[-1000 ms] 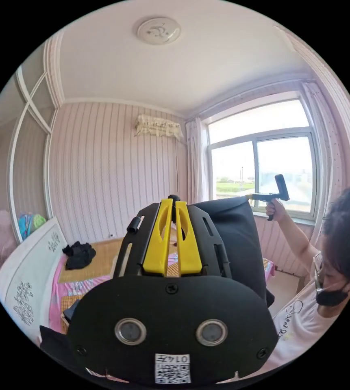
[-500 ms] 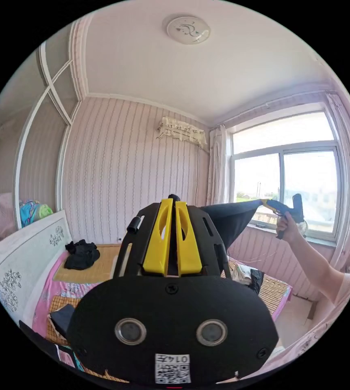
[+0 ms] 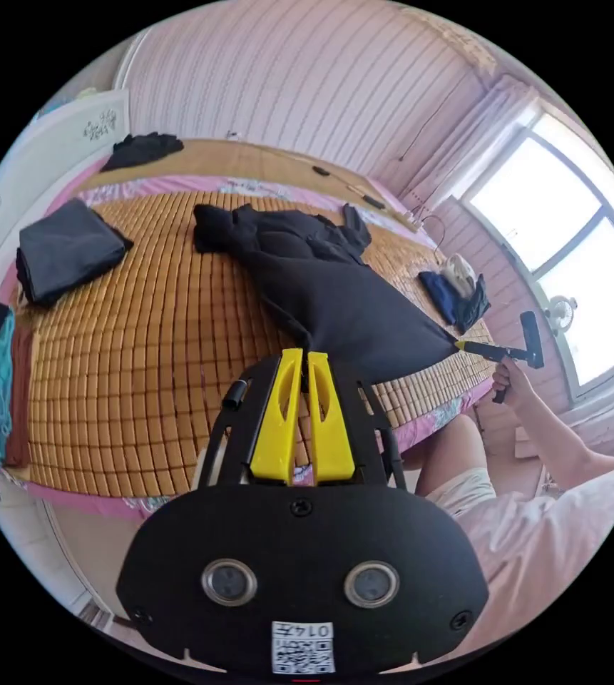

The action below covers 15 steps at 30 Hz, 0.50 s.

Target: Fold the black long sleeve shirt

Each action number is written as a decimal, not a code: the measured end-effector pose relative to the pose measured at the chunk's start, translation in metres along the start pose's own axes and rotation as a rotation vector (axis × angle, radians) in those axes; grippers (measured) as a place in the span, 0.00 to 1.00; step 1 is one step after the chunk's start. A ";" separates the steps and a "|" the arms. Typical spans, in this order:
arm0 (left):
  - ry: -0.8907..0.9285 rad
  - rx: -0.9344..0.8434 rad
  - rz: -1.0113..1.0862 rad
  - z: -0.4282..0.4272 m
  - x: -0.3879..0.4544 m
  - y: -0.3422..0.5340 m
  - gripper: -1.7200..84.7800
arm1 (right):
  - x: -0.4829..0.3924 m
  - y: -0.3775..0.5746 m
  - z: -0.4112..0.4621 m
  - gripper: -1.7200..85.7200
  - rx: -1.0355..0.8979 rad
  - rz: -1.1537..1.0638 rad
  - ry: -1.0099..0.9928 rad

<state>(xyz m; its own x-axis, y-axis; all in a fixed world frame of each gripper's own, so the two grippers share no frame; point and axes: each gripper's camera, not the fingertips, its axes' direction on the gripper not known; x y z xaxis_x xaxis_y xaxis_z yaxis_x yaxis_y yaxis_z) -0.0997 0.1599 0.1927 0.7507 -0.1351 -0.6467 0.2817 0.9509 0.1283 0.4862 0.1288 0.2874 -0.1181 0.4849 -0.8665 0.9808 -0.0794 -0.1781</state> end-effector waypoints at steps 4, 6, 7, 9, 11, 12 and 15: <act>-0.012 -0.160 -0.079 0.046 -0.051 0.055 0.01 | 0.019 0.028 0.068 0.02 -0.162 0.108 -0.014; -0.054 -0.217 -0.058 0.050 -0.075 0.080 0.01 | 0.017 0.035 0.077 0.02 -0.175 0.105 -0.019; -0.059 -0.229 -0.053 0.049 -0.081 0.086 0.01 | 0.014 0.037 0.080 0.02 -0.176 0.092 -0.029; -0.054 -0.250 -0.036 0.039 -0.104 0.106 0.01 | 0.009 0.039 0.082 0.02 -0.180 0.070 -0.038; -0.045 -0.270 -0.012 0.028 -0.118 0.123 0.01 | 0.004 0.040 0.084 0.02 -0.193 0.057 -0.035; -0.048 -0.293 0.008 0.021 -0.128 0.137 0.01 | 0.000 0.041 0.086 0.02 -0.207 0.048 -0.032; -0.058 -0.356 0.038 0.005 -0.153 0.180 0.01 | -0.010 0.044 0.093 0.02 -0.252 0.022 -0.022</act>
<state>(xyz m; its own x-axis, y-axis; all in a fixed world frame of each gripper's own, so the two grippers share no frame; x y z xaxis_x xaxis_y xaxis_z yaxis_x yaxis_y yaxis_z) -0.1606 0.3502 0.3188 0.7923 -0.1042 -0.6011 0.0349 0.9914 -0.1258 0.5158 0.0395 0.2454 -0.0967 0.4663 -0.8793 0.9905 0.1314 -0.0393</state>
